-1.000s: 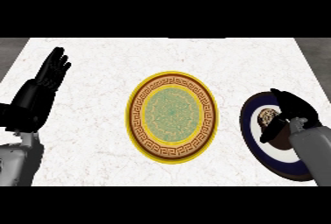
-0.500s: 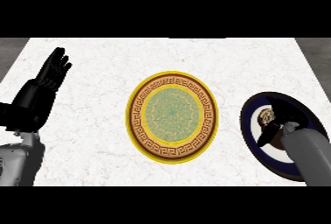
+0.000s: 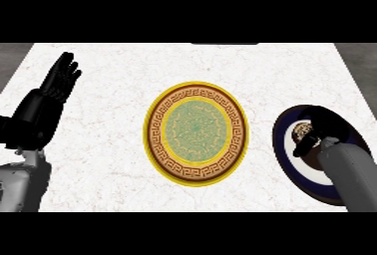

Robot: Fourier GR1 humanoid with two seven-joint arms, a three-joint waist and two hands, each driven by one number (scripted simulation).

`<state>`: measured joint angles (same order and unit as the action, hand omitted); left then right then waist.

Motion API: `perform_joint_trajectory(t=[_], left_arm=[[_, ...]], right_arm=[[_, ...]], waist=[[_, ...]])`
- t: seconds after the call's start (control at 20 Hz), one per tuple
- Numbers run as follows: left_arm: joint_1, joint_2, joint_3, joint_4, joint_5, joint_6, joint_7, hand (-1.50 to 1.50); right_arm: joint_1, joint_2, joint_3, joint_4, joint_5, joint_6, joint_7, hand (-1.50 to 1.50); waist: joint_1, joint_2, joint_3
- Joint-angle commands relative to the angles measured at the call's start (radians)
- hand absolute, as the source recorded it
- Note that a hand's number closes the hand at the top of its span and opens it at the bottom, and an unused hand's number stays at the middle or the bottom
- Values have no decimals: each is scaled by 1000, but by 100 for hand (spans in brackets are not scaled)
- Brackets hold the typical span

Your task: Pick the cupcake from the plate and place it in the plate

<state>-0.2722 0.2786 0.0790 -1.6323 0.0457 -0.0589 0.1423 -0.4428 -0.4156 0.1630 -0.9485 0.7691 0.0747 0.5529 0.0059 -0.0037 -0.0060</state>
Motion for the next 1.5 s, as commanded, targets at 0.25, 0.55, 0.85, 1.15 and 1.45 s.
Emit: perform_joint_trajectory(t=[0.25, 0.55, 0.85, 1.15, 1.45], left_arm=[[15, -8, 17, 9, -9, 7, -5, 0], [43, 23, 61, -17, 32, -33, -7, 0], [40, -7, 15, -55, -13, -3, 23, 0], [20, 9, 46, 27, -4, -25, -31, 0], [-14, -33, 4, -4, -36, 6, -2, 0]], right_arm=[[233, -201, 4, -150, 59, -150, -318, 150], [414, -340, -109, -324, -23, -231, -525, 150], [449, -306, -166, -578, -181, -169, -597, 150], [496, -234, -162, -910, -377, -67, -589, 150], [436, -141, -64, -1076, -332, -30, -423, 150]], waist=[[-31, -1, 6], [-26, -1, 6], [-22, -5, 6], [-38, -4, 5], [-9, 3, 6]])
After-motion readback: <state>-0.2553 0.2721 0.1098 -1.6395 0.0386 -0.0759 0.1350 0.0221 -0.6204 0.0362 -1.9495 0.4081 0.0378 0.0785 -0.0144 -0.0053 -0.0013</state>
